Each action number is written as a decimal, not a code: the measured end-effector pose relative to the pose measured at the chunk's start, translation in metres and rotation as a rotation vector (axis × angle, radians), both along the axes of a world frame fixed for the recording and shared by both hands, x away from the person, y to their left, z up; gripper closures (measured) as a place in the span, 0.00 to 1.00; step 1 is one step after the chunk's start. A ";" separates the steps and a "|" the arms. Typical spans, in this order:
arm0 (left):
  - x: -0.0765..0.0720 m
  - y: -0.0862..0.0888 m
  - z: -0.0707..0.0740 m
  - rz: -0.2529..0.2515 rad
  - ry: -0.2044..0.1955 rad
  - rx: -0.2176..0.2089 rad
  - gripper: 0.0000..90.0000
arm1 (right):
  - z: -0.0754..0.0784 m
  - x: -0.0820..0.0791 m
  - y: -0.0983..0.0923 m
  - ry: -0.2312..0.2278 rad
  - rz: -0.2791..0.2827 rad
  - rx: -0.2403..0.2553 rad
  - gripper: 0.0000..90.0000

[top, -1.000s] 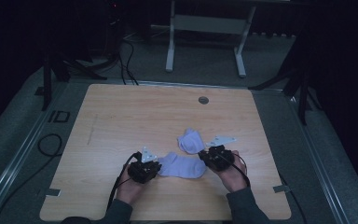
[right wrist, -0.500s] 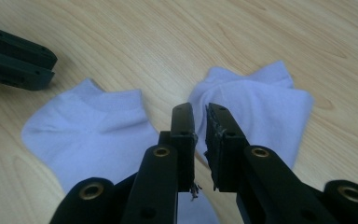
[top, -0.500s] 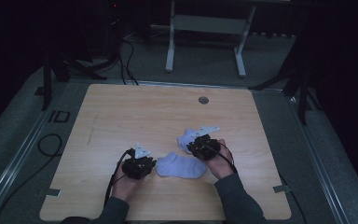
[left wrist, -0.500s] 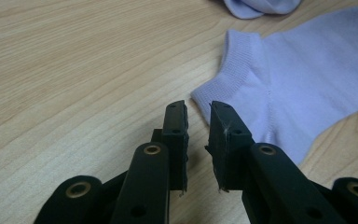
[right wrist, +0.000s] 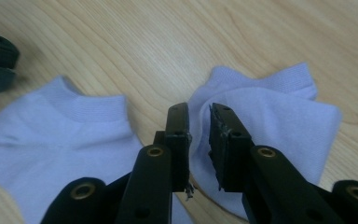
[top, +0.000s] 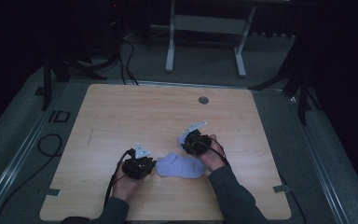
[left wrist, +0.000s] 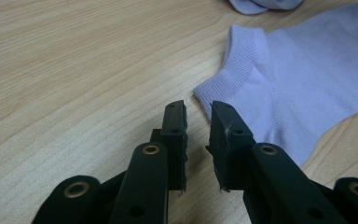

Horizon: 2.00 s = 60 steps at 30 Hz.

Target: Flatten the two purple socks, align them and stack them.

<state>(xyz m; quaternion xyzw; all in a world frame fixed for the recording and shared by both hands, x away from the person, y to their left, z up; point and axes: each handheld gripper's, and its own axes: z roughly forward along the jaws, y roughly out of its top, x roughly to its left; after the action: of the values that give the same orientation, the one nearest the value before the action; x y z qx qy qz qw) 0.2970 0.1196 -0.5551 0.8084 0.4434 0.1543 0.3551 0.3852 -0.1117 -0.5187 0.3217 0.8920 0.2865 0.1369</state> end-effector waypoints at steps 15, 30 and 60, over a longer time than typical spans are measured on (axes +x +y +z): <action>0.000 0.000 0.000 -0.002 0.001 -0.001 0.85 | -0.012 0.010 0.005 0.087 -0.060 0.040 0.99; -0.001 0.000 -0.001 -0.002 0.003 -0.002 0.85 | 0.023 -0.001 -0.015 0.042 -0.121 0.155 0.99; -0.001 -0.002 -0.003 0.002 0.008 0.005 0.85 | 0.016 -0.011 -0.102 0.032 -0.316 0.193 0.99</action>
<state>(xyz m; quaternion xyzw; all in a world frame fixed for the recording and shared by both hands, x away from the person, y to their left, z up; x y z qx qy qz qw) 0.2959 0.1181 -0.5576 0.8095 0.4452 0.1524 0.3512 0.3743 -0.2138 -0.5025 0.4738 0.8010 0.3404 0.1346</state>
